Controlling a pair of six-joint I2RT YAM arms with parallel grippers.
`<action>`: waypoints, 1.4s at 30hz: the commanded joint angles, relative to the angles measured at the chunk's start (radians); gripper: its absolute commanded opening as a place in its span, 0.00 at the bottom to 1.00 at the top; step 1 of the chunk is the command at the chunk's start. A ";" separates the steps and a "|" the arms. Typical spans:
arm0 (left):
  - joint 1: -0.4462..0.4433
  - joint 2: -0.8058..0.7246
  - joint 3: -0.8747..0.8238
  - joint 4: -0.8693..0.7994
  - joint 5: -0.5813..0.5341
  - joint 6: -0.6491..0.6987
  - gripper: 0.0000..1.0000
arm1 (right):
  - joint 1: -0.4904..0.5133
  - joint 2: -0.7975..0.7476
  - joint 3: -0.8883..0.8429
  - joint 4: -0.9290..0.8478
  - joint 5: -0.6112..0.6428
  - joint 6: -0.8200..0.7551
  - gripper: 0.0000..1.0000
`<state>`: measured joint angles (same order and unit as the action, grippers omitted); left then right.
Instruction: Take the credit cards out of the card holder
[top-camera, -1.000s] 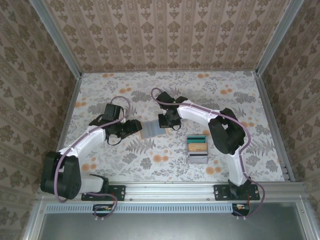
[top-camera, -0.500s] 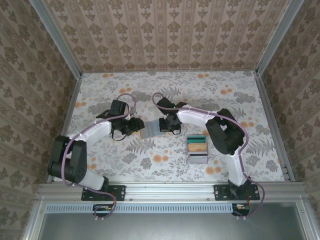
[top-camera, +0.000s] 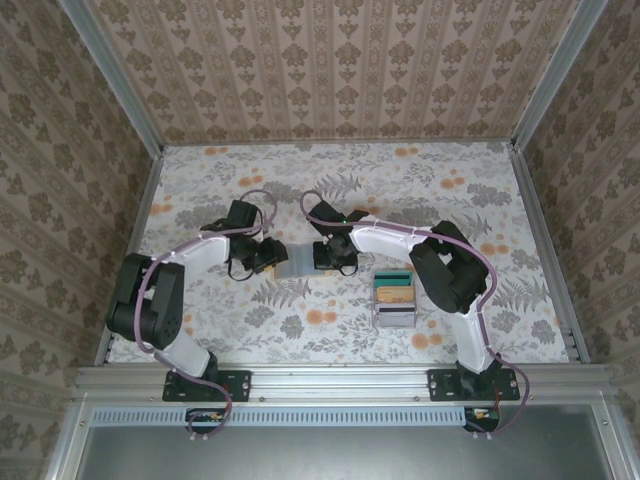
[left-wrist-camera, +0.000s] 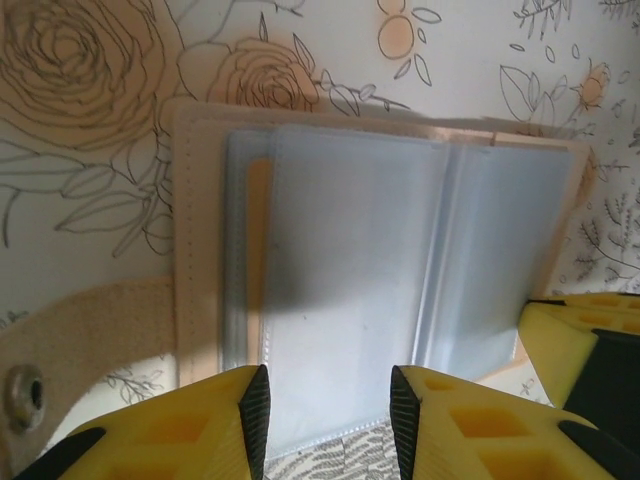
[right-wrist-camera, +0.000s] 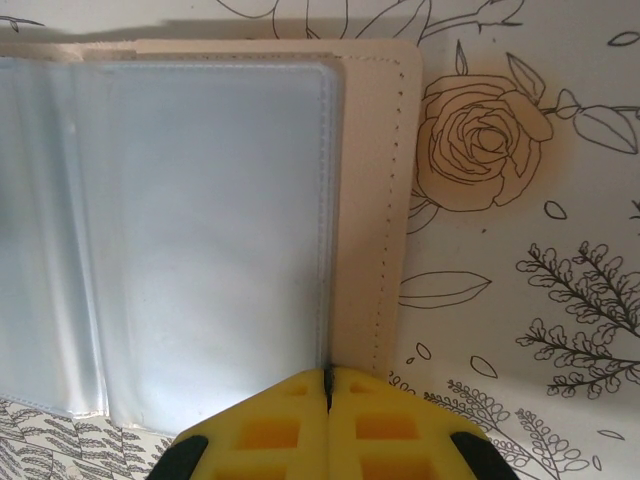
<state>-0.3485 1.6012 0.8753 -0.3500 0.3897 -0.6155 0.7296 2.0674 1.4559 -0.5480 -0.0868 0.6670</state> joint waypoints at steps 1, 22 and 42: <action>-0.009 0.027 0.026 -0.009 -0.035 0.029 0.40 | 0.004 -0.014 -0.027 -0.029 -0.013 0.020 0.00; -0.038 0.069 0.039 0.057 0.072 0.039 0.40 | 0.005 0.006 -0.020 -0.028 -0.026 0.019 0.00; -0.047 0.049 0.043 0.090 0.133 0.028 0.52 | 0.004 0.004 -0.008 -0.035 -0.022 0.014 0.00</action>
<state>-0.3866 1.6547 0.8917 -0.2752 0.5022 -0.5980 0.7292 2.0655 1.4509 -0.5411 -0.0906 0.6708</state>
